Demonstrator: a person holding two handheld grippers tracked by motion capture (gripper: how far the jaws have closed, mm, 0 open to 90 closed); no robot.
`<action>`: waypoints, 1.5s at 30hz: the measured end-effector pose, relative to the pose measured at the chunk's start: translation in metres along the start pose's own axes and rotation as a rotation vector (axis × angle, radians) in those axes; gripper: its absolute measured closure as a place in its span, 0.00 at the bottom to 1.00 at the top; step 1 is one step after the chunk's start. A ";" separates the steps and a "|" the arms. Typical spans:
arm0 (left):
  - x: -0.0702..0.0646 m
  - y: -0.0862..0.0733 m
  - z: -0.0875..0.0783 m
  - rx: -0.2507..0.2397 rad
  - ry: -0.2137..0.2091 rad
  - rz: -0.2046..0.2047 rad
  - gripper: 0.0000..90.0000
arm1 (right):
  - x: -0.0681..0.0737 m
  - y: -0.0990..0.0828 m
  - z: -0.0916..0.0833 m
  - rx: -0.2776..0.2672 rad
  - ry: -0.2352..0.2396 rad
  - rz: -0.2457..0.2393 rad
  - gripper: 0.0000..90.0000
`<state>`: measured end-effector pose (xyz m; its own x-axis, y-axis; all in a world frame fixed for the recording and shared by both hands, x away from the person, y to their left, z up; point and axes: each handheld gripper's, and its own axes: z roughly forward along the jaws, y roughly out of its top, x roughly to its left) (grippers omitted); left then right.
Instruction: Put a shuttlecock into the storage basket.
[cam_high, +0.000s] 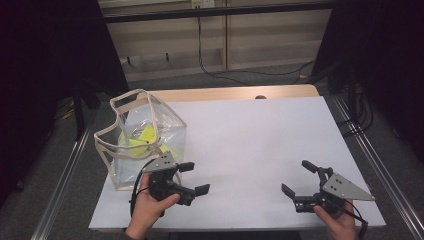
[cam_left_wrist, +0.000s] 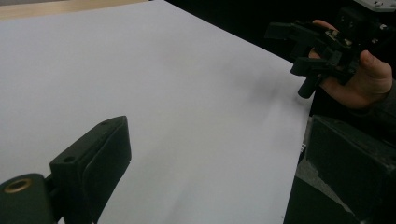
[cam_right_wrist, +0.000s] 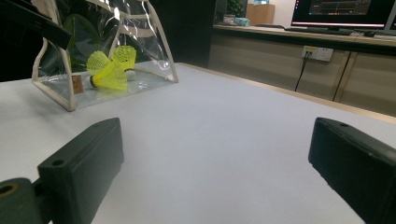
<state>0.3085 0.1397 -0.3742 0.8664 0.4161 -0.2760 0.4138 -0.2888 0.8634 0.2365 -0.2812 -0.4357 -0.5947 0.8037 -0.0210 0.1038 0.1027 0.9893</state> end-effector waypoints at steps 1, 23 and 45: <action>0.000 0.000 0.000 0.002 -0.001 0.002 0.07 | 0.000 0.000 0.000 -0.001 -0.001 0.004 0.03; 0.002 -0.013 0.005 -0.005 -0.001 0.020 0.07 | 0.000 0.000 0.000 0.000 0.000 -0.001 0.03; 0.005 -0.023 0.008 0.000 -0.005 0.012 0.07 | 0.000 0.000 0.000 0.000 0.002 0.001 0.03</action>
<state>0.3051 0.1419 -0.3990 0.8724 0.4088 -0.2680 0.4036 -0.2933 0.8666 0.2365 -0.2808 -0.4356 -0.5961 0.8026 -0.0201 0.1041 0.1021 0.9893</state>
